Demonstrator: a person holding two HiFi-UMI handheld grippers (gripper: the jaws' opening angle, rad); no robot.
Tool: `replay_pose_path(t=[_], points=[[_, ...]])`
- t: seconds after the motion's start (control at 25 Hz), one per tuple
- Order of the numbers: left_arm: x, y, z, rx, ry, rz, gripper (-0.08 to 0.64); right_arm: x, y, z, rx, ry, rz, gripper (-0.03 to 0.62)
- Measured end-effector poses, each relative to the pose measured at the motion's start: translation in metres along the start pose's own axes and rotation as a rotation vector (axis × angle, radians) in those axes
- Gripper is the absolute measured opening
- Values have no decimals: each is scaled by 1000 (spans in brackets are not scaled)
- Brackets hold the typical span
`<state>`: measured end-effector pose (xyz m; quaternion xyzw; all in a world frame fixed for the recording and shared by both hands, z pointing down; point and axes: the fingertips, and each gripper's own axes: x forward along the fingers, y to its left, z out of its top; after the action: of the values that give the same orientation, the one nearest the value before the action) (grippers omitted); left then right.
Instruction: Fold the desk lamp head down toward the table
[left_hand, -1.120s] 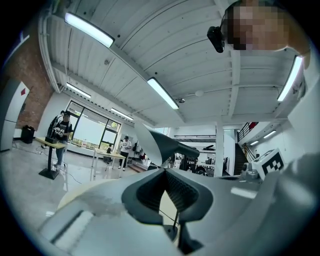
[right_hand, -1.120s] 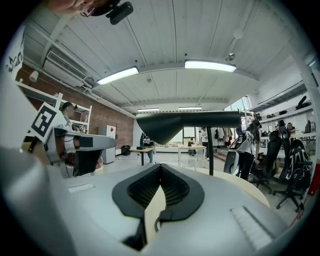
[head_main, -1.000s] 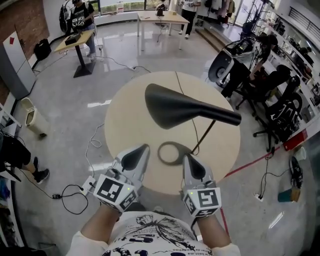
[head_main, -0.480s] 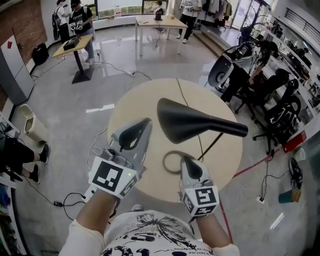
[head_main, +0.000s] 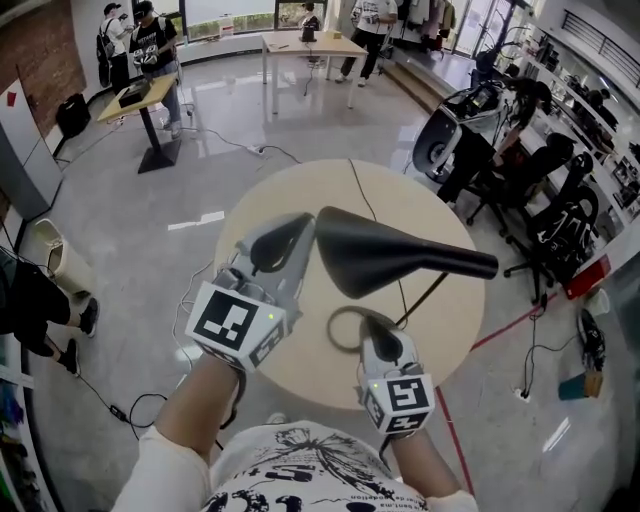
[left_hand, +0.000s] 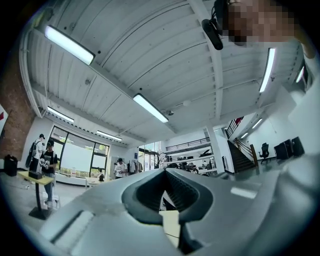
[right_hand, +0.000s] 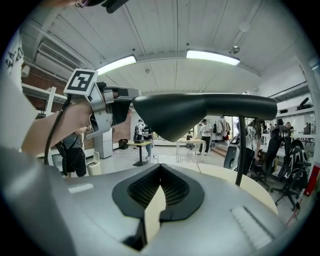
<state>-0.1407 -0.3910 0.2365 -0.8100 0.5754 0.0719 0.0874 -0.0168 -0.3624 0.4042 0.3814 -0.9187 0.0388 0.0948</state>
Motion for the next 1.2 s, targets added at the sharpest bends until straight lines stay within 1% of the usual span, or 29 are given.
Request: replay_pose_path(t=[0.08,0.24,0.36,0.68,0.8,1.2], points=[[0,1,-4,-20,9,-9,6,1,2,-4,-1,8,-6,9],[1,-5,-11,-18,31,-31,6,-2,1,-9,8,19,-16,9],[1,-12,-24,-24,57,-37,6,-6,0,-14,15,28,-21,9],[-8,-18,-68,-76,146,-37,6,-17,-1,-28,24,66,-47,9],[-8,-20,-87,-85,195,-49,6,-18,1,-31,48,73,-55,9],[-9,-40,-150,-162,289,-92,6,-27,-5,-61,51,142,-83,9]])
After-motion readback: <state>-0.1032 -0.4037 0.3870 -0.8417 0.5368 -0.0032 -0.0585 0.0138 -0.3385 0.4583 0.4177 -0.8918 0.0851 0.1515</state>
